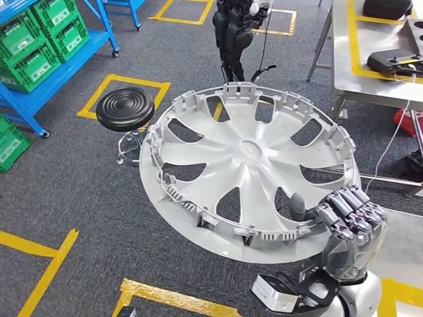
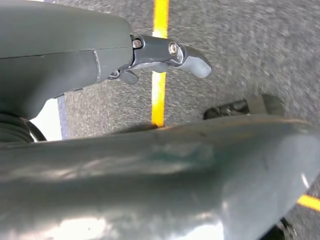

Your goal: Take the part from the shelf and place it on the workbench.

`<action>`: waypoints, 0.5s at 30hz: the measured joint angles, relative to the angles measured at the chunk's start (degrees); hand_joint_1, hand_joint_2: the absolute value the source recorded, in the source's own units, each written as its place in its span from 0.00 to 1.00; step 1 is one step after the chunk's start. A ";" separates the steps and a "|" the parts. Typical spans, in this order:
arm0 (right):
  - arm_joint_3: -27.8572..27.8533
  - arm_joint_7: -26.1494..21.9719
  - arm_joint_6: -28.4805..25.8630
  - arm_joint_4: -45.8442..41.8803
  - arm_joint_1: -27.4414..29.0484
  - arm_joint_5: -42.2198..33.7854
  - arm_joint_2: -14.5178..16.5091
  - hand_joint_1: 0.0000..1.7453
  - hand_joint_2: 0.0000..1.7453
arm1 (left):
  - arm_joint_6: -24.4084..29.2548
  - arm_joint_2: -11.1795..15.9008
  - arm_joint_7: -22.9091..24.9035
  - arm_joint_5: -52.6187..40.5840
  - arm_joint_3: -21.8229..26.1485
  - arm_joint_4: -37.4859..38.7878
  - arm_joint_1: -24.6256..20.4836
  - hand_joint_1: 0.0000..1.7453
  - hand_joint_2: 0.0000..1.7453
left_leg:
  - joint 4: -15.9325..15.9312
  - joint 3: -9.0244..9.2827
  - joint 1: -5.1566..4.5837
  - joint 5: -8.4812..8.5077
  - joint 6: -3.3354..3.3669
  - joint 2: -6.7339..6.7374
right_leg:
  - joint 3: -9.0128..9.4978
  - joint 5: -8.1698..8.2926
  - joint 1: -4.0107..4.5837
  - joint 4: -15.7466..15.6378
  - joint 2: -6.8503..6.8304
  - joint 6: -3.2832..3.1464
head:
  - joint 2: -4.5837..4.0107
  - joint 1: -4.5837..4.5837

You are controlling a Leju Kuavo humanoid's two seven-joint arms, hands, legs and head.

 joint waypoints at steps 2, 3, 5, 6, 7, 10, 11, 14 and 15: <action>-0.02 0.01 0.01 -0.05 -0.06 -0.05 0.07 1.00 1.00 | -0.03 -0.02 -0.12 -0.09 -0.01 0.00 0.01 0.00 0.00 | 7.15 -3.05 0.14 -3.88 -0.22 -2.85 | 0.05 0.13 -0.07 -0.05 1.25 -0.40 | 0.00 -0.37; -0.02 0.01 0.01 -0.04 -0.06 -0.06 0.10 1.00 1.00 | -0.03 -0.02 -0.15 -0.14 -0.01 0.01 0.09 0.00 0.00 | 11.24 -4.94 0.15 -5.55 -0.25 -3.43 | 0.05 0.14 0.00 -0.04 1.99 -0.49 | 0.00 -0.48; -0.08 0.00 0.01 -0.03 -0.04 -0.04 0.11 1.00 1.00 | -0.07 -0.02 -0.19 -0.32 -0.02 0.02 0.25 0.00 0.00 | 14.87 -6.89 0.13 -5.76 -0.12 -3.72 | 0.10 0.15 0.16 0.00 3.70 -0.55 | 0.00 -0.50; -0.13 0.00 0.01 -0.03 -0.03 -0.01 0.11 1.00 1.00 | -0.10 -0.02 -0.23 -0.46 -0.05 0.02 0.26 0.00 0.00 | 13.23 -6.35 0.14 -4.08 0.05 -3.93 | 0.17 0.15 0.20 0.06 4.58 -0.54 | 0.00 -0.49; -0.17 0.00 0.01 -0.03 -0.03 0.04 0.11 1.00 1.00 | -0.15 -0.01 -0.27 -0.59 -0.08 0.02 0.21 0.00 0.00 | 9.73 -4.95 0.14 -1.67 0.28 -4.53 | 0.25 0.14 0.21 0.13 5.42 -0.52 | 0.00 -0.49; -0.23 0.00 0.01 -0.04 -0.17 0.22 0.12 1.00 1.00 | -0.35 0.07 -0.33 -0.89 -0.13 0.04 -0.03 0.00 0.00 | -0.26 -0.83 0.30 2.54 0.95 -8.17 | -0.12 0.16 0.14 0.47 7.52 -0.10 | 0.00 -0.46; -0.24 0.00 0.01 -0.04 -0.18 0.25 0.13 1.00 1.00 | -0.43 0.08 -0.33 -0.99 -0.14 0.05 -0.12 0.00 0.00 | -1.31 -0.45 0.29 2.50 1.04 -8.67 | -0.45 0.27 0.04 0.53 8.14 0.22 | 0.00 -0.46; -0.31 0.00 0.01 -0.07 -0.02 0.27 0.13 1.00 1.00 | -0.62 -0.04 -0.33 -1.33 -0.19 0.03 -0.48 0.00 0.00 | -2.25 -0.28 0.32 2.74 1.55 -7.03 | -1.57 0.17 -0.14 0.90 8.46 1.20 | 0.00 -0.41; -0.34 -0.02 0.01 -0.07 -0.05 0.28 0.13 1.00 1.00 | -0.74 -0.09 -0.34 -1.47 -0.24 0.03 -0.58 0.00 0.00 | -2.56 -0.20 0.38 2.93 1.84 -6.32 | -2.41 -0.71 -0.04 2.25 7.03 1.43 | 0.00 -0.23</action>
